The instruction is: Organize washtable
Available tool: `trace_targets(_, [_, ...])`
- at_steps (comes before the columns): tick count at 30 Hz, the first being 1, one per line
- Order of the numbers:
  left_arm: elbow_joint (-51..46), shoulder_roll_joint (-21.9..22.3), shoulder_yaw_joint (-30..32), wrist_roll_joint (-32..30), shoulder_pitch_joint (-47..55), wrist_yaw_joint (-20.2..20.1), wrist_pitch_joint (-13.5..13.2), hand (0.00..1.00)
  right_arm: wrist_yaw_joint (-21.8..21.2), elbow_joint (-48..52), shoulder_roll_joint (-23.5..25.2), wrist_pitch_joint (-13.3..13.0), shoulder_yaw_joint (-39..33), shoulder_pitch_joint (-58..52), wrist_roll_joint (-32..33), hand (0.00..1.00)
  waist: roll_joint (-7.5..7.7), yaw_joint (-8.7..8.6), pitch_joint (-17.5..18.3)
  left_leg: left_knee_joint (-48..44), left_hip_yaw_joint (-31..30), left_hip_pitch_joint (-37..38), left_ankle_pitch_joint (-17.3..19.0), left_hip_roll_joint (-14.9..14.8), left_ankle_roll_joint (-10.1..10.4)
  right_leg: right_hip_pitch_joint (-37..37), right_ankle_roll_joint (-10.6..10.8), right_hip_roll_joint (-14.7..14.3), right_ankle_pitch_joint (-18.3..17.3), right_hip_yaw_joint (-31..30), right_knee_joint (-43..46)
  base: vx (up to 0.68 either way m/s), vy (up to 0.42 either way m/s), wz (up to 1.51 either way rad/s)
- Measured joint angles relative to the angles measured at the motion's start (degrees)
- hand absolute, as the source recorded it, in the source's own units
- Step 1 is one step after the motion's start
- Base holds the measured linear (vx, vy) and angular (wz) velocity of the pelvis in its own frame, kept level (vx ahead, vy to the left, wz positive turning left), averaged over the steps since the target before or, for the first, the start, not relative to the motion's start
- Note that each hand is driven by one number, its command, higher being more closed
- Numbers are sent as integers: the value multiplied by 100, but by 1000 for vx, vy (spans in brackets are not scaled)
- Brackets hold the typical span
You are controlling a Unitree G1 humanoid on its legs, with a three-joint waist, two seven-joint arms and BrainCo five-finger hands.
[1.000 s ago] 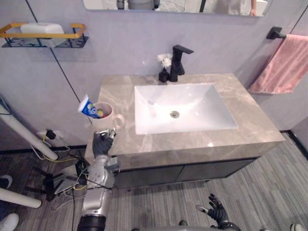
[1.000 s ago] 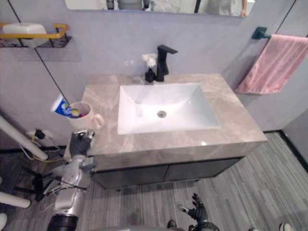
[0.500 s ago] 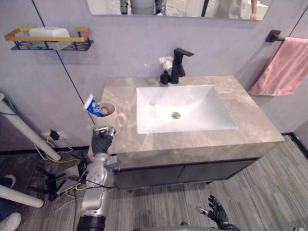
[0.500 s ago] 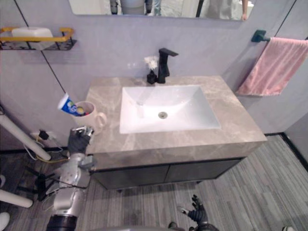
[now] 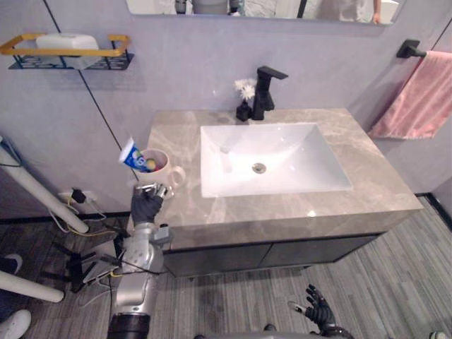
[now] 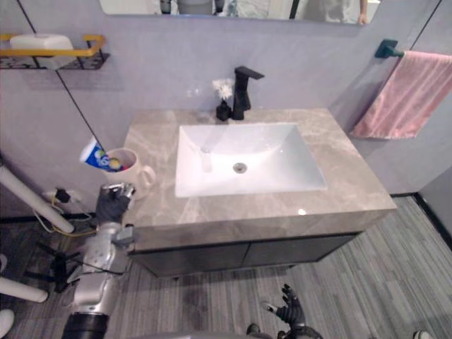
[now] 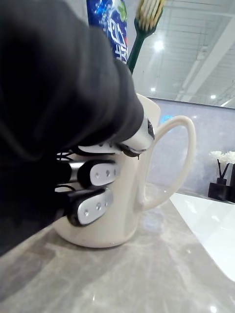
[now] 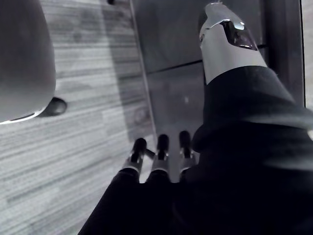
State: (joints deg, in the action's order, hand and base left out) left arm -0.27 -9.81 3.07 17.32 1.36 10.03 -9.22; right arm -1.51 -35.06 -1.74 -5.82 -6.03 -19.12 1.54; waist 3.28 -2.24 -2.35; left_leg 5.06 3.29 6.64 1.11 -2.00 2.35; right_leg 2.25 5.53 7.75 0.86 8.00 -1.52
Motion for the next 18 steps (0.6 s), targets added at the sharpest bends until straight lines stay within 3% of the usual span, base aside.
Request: trace_targets(18, [569, -305, 159, -116, -528, -4, 77, 100, -4, 1, -98, 9, -101, 126, -6, 0, 31, -19, -158, 5, 94, -129, 8, -1, -3, -169, 8, -8, 17, -54, -22, -14, -10, -2])
